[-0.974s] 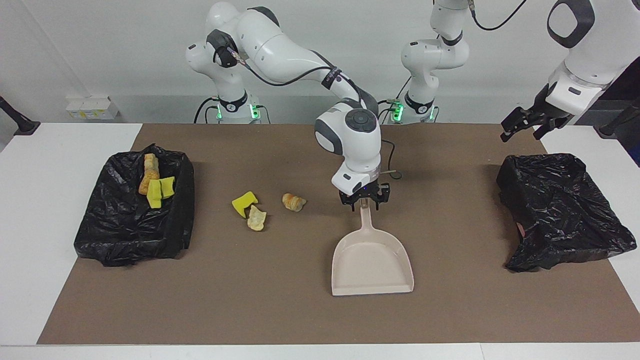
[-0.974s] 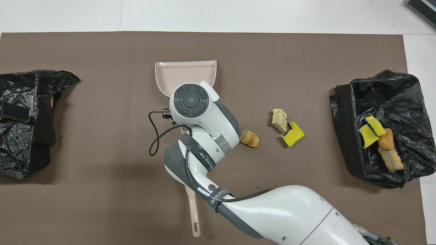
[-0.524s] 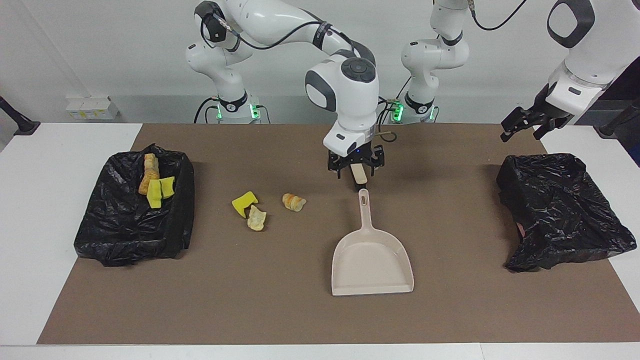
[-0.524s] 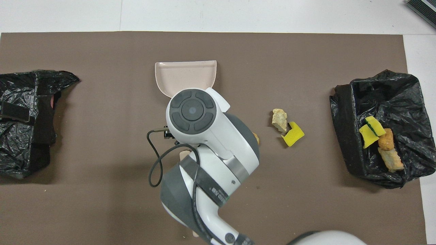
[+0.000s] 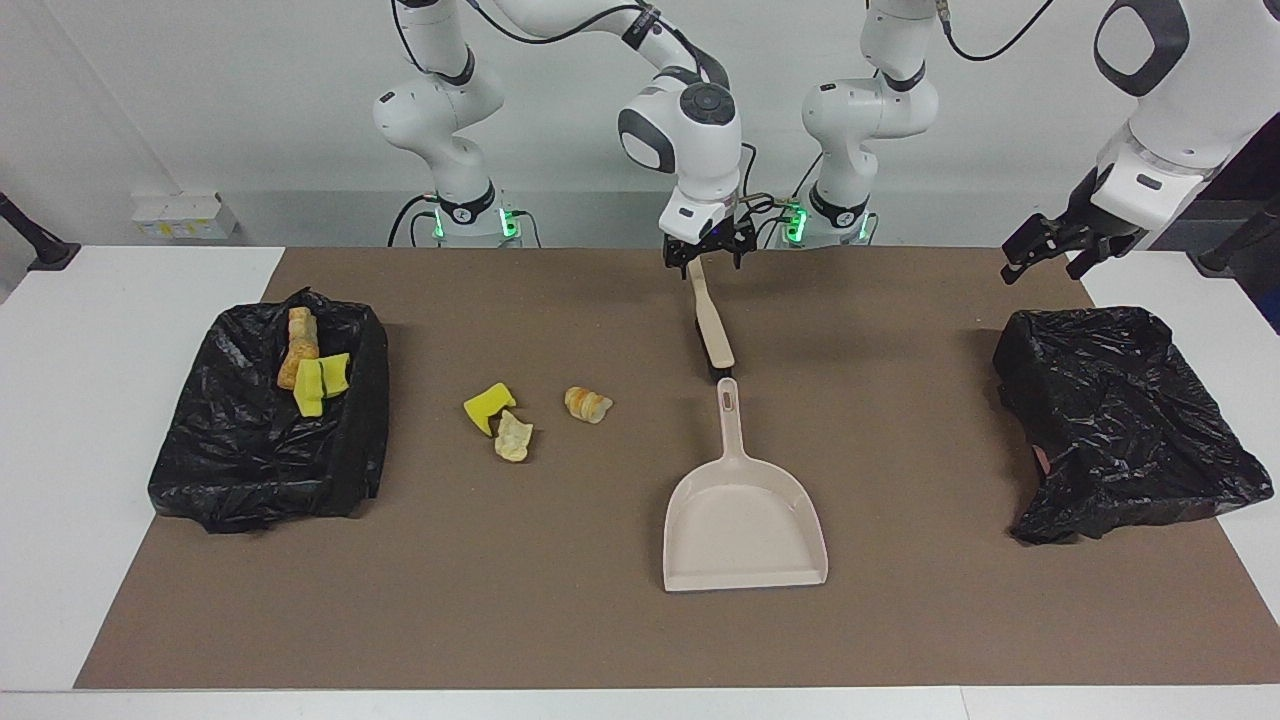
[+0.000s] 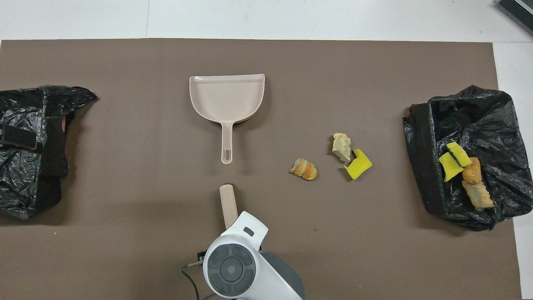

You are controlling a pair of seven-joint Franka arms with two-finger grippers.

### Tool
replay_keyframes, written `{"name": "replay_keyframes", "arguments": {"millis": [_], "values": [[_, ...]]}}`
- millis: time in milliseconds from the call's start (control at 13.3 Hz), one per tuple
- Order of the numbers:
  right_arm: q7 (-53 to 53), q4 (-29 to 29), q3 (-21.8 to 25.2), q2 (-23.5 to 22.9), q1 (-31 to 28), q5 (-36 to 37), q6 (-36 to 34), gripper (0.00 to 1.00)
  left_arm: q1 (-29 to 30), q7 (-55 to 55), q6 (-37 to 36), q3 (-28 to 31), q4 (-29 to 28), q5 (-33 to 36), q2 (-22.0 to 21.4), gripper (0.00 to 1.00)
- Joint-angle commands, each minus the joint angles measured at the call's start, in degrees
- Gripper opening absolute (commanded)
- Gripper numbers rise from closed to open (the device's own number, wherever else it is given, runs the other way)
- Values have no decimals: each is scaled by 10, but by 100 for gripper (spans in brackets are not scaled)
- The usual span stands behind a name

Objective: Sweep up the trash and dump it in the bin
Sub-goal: 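Grasp the dustpan with the left gripper while the right gripper grasps the brush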

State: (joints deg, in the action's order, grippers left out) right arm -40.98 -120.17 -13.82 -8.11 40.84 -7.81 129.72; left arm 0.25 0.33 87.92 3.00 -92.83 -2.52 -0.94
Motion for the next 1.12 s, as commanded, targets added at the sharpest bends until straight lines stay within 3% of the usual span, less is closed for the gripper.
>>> {"name": "replay_keyframes", "arguments": {"millis": [0, 225, 449, 524, 674, 824, 1049], "values": [[-1, -71, 0, 24, 26, -15, 42, 100, -7, -2, -4, -6, 19, 8, -5, 100], [-2, -76, 0, 26, 35, -24, 41, 100, -25, 17, 36, -55, 15, 22, 0, 100], [6, -67, 1, 19, 31, -24, 48, 99, -82, 17, 72, -55, 19, 22, 45, 100], [7, -71, 1, 20, 31, -23, 49, 83, -94, 17, 93, -55, 19, 18, 61, 100], [6, -70, 2, 21, 34, -20, 49, 1, -134, -1, 110, -55, 20, 15, 101, 100], [10, -63, 4, 18, 31, -11, 48, 0, -145, -46, 177, -56, 11, 9, 124, 100], [10, -43, 5, 10, 13, 3, 38, 0, -206, -134, 261, -55, 6, 9, 182, 100]]}}
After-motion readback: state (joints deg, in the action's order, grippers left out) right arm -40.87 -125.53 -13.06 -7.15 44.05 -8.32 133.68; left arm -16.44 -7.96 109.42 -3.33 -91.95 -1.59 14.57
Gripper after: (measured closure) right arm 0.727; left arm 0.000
